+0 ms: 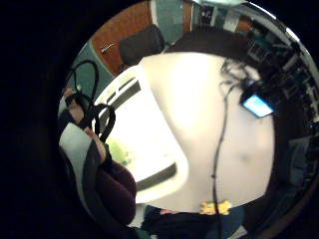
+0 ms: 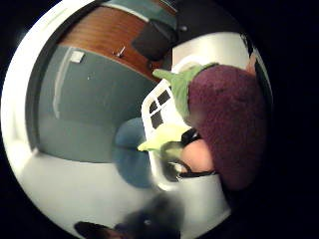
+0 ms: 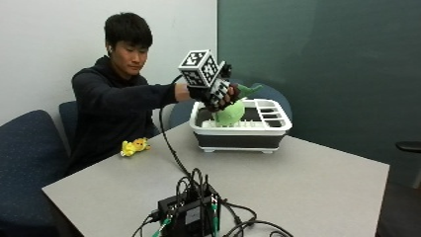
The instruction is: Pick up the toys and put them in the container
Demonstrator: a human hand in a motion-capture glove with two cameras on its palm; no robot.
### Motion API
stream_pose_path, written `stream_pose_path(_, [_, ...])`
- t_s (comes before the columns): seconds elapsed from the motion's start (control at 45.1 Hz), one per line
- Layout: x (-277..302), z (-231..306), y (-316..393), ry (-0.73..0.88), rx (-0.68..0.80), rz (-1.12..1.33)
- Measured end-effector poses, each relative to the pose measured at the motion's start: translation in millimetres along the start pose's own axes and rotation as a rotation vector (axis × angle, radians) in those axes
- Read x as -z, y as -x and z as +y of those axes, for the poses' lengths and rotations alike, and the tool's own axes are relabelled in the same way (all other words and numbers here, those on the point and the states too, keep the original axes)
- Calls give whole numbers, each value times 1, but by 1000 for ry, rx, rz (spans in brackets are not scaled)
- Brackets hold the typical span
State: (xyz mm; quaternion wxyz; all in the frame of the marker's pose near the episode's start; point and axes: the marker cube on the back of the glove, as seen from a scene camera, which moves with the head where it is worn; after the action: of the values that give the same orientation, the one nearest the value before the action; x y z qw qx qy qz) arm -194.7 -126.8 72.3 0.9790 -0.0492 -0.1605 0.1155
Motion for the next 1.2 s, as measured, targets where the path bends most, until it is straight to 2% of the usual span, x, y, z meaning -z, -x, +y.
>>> stream_pose_path(0.111, [-25,-1,-7,144,0,51])
stream_pose_path(0.199, [-16,2,-14,200,59,96])
stream_pose_path(0.332, [28,21,-33,196,249,153])
stream_pose_path(0.443, [75,58,-82,349,467,253])
stream_pose_path(0.554, [84,117,-137,475,616,431])
stream_pose_path(0.842, [25,203,-262,758,586,680])
stream_pose_path(0.908, [18,210,-269,754,597,679])
stream_pose_path(1.019, [6,220,-268,639,665,676])
stream_pose_path(1.196, [-10,231,-257,502,772,512])
